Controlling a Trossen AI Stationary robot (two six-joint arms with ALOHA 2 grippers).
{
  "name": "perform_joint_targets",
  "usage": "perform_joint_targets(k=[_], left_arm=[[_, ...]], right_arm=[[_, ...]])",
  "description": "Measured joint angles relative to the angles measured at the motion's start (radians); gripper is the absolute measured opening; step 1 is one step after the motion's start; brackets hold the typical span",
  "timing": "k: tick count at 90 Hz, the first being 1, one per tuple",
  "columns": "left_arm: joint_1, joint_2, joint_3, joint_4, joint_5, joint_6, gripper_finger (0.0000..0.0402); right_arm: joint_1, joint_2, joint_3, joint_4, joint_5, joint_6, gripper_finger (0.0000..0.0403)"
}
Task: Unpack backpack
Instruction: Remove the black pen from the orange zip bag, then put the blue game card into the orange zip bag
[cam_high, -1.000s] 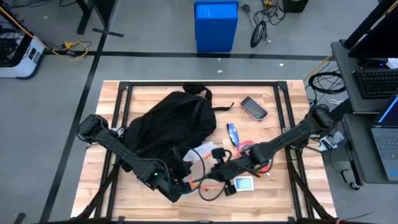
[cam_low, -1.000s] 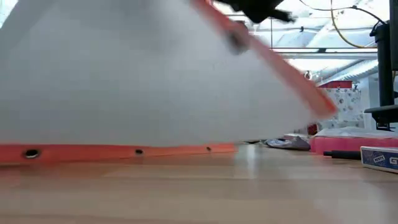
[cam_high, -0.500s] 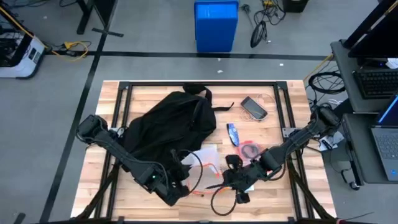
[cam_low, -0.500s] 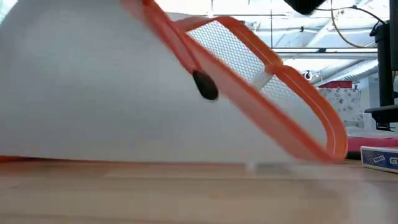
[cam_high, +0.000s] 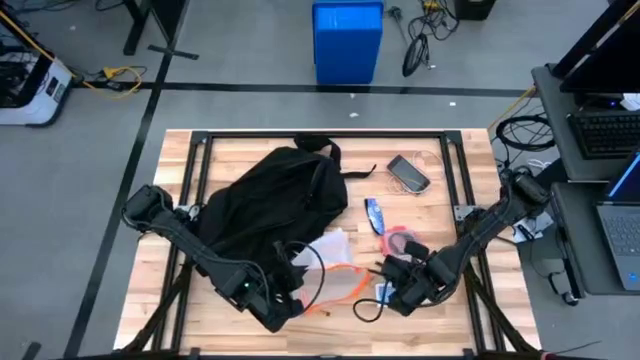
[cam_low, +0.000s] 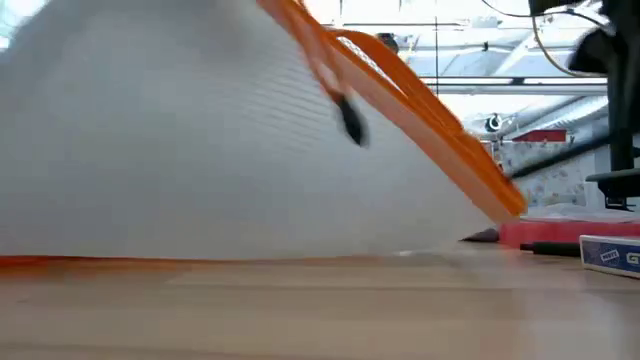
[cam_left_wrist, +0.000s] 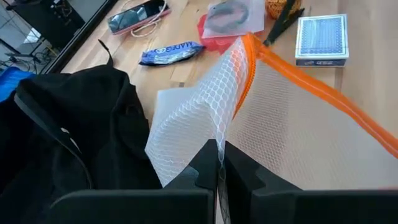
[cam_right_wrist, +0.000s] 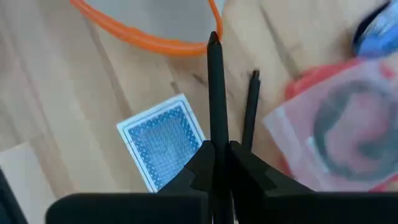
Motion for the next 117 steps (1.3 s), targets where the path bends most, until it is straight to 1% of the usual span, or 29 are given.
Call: perform_joint_targets(k=[18, 33, 46, 66, 73, 87, 95, 105, 117], left_arm=[[-0.004, 0.000, 0.000, -0.001, 0.004, 0.000, 0.0000], [-0.006, 0.000, 0.000, 0.000, 0.018, -0.001, 0.0000], [-0.006, 0.000, 0.000, 0.000, 0.031, -0.012, 0.0000], [-0.006, 0.000, 0.000, 0.001, 0.052, -0.026, 0.0000], [-0.006, 0.000, 0.000, 0.000, 0.056, -0.026, 0.0000], [-0.006, 0.000, 0.000, 0.000, 0.059, -0.026, 0.0000], [-0.006, 0.000, 0.000, 0.000, 0.059, -0.026, 0.0000], [-0.006, 0.000, 0.000, 0.000, 0.059, -0.025, 0.0000], [-0.006, 0.000, 0.000, -0.001, 0.059, -0.025, 0.0000]], right_arm=[[0.025, 0.001, -0.171, 0.163, 0.002, 0.070, 0.0016], [0.027, 0.001, -0.228, 0.206, 0.026, 0.087, 0.0016], [0.025, 0.001, -0.230, 0.203, 0.041, 0.056, 0.0016], [0.025, 0.001, -0.230, 0.204, 0.041, 0.051, 0.0019], [0.027, 0.001, -0.230, 0.225, 0.040, 0.021, 0.0033], [0.027, 0.001, -0.230, 0.231, 0.038, 0.010, 0.0082], [0.027, 0.000, -0.229, 0.231, 0.037, 0.009, 0.0102], [0.027, 0.000, -0.202, 0.232, 0.012, -0.027, 0.0114], [0.034, -0.002, -0.142, 0.235, -0.014, -0.061, 0.0115]])
